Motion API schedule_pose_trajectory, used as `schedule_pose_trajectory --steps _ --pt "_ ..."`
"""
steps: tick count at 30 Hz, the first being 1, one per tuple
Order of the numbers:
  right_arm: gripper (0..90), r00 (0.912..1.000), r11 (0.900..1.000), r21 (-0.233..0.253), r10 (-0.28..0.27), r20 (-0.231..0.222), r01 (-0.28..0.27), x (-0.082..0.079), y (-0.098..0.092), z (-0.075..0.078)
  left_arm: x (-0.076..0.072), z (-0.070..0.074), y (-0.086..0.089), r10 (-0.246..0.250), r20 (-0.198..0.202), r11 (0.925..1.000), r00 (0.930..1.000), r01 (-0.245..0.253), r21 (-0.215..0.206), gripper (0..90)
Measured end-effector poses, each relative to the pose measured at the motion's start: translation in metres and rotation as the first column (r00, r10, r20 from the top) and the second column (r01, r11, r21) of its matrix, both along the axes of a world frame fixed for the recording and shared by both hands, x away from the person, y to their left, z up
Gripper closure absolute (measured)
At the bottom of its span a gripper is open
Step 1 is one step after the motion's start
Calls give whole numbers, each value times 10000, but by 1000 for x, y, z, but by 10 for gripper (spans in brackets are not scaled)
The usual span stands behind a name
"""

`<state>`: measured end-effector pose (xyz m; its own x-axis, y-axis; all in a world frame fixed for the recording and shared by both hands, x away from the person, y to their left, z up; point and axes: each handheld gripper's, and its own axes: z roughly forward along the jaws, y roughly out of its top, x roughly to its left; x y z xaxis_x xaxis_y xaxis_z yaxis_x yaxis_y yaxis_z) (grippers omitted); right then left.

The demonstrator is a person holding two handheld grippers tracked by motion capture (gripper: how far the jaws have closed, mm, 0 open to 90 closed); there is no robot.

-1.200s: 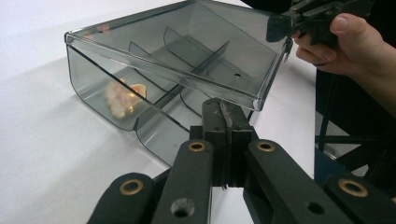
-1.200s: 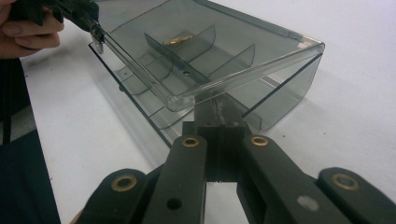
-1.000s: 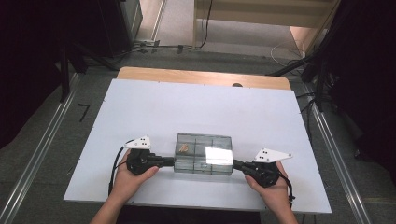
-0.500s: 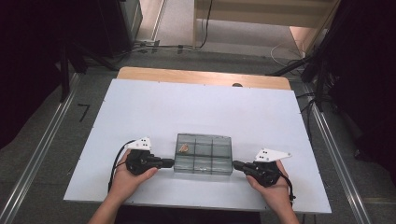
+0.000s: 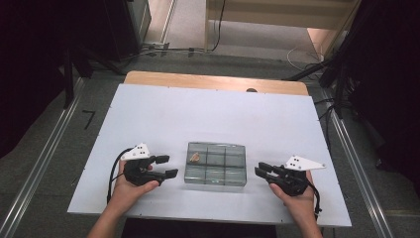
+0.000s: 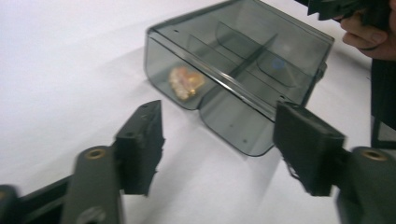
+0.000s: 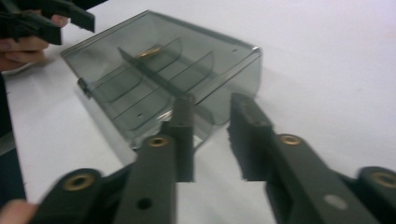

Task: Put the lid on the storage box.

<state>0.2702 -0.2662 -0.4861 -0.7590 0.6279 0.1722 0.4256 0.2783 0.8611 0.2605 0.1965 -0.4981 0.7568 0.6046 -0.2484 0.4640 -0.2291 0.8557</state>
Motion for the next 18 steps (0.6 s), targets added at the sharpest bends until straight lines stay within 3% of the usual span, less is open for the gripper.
schedule_pose_trajectory --steps 5,10,18 --pt "459 9996 9997 80 -237 159 236 1 -11 2 -2 -1 13 237 176 9993 9996 -232 -281 130" --pt "324 9985 9985 159 -531 151 528 4 -23 0 -5 -2 26 420 394 9980 9983 -400 -487 35" --pt "158 9952 9947 328 -977 91 973 6 -41 -2 -9 -3 44 861 635 9954 9943 -833 -466 12"
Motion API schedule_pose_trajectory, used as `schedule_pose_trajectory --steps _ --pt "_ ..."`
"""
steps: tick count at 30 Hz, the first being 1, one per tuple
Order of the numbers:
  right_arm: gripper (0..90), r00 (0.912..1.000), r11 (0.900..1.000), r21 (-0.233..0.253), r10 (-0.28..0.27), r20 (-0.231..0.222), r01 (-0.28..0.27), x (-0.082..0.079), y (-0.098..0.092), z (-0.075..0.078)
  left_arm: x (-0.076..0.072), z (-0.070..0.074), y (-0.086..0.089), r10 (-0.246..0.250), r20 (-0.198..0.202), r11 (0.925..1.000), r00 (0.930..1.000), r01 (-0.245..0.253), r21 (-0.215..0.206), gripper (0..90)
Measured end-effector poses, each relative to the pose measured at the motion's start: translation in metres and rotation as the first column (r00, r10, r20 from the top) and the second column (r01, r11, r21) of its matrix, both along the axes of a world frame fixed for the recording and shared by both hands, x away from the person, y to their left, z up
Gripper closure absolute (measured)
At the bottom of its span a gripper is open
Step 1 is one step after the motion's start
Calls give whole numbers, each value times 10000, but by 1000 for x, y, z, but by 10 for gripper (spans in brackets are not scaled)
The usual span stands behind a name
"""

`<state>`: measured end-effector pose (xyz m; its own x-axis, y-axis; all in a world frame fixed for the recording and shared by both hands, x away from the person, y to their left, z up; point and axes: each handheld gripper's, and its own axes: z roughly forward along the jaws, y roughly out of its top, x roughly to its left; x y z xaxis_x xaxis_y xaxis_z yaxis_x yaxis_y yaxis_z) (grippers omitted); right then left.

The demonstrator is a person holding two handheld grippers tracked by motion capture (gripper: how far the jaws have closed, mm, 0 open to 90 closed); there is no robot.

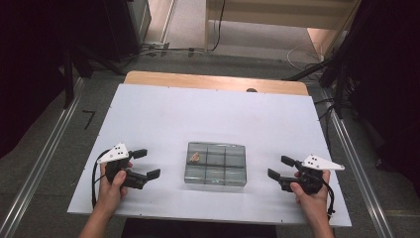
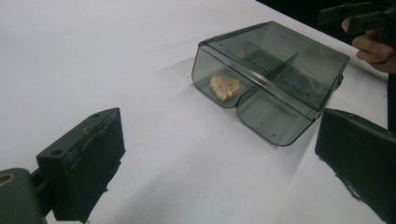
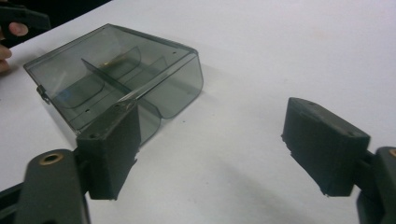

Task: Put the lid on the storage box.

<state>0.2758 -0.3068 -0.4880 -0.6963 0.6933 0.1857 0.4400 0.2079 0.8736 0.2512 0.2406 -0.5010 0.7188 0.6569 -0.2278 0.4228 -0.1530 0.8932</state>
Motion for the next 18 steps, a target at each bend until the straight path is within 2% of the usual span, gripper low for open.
schedule_pose_trajectory --steps 7,11,18 --pt "87 9993 9994 100 -341 -146 342 2 -15 -3 -1 -1 16 346 100 9994 9994 -346 36 0" --pt "77 9982 9981 -158 -592 -75 591 2 -25 -4 -1 -2 25 556 172 9984 9983 -557 78 0" --pt "66 9936 9937 100 -1115 -164 1117 2 -50 -6 -2 -3 38 913 212 9958 9956 -914 11 0"
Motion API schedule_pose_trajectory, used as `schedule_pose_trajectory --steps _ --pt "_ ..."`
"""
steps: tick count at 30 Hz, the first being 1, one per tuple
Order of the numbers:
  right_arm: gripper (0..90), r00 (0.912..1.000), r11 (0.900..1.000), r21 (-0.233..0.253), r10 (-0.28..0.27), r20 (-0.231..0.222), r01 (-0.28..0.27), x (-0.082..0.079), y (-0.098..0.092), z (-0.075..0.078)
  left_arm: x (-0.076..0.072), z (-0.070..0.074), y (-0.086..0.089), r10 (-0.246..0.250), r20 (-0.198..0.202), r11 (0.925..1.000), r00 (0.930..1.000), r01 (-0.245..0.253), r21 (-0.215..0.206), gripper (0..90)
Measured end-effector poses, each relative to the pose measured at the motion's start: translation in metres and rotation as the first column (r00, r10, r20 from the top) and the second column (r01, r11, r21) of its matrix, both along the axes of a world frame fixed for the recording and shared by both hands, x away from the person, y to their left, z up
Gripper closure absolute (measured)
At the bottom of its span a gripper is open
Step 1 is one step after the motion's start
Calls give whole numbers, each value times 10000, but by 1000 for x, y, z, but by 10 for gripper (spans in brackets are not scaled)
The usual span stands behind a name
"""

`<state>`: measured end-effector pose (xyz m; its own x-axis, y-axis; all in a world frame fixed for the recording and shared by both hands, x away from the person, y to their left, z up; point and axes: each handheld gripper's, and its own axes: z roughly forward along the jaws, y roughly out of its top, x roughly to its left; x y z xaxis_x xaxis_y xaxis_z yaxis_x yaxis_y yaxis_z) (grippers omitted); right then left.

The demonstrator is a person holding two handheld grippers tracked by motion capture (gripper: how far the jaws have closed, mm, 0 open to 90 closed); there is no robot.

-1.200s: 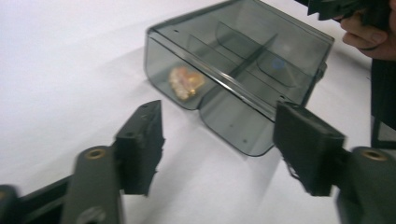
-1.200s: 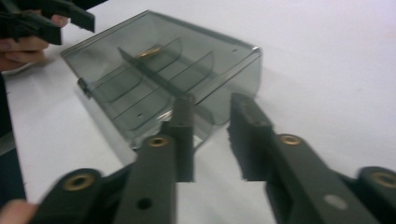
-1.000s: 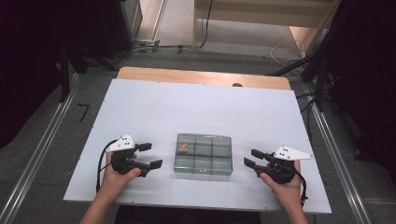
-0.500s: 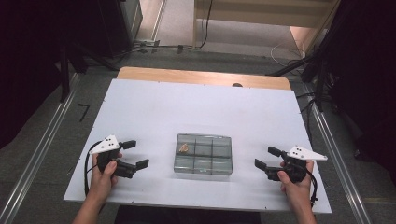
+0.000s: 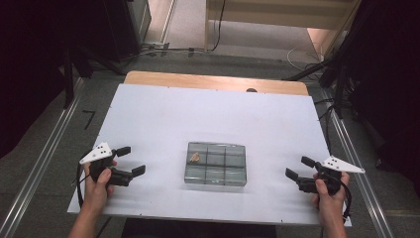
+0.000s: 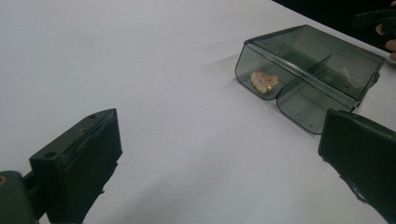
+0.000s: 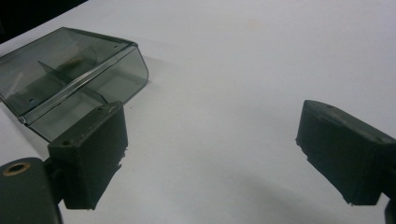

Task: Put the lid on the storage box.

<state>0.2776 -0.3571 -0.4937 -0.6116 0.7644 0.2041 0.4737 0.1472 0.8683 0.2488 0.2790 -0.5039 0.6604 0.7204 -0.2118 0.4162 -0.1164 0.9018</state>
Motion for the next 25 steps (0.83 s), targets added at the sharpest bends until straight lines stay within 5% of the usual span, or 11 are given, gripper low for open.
schedule_pose_trajectory --steps 8,18,25 --pt "10 9999 9999 144 -87 -80 88 0 -16 -3 0 -1 6 141 94 9999 9999 -140 -68 0" --pt "0 9999 9995 -295 76 -97 -79 0 -1 -8 0 -2 5 81 78 9999 9999 -80 -76 0" --pt "0 9999 9999 -163 -45 -103 43 0 -3 -9 1 -3 2 62 26 9999 10000 -62 109 0"
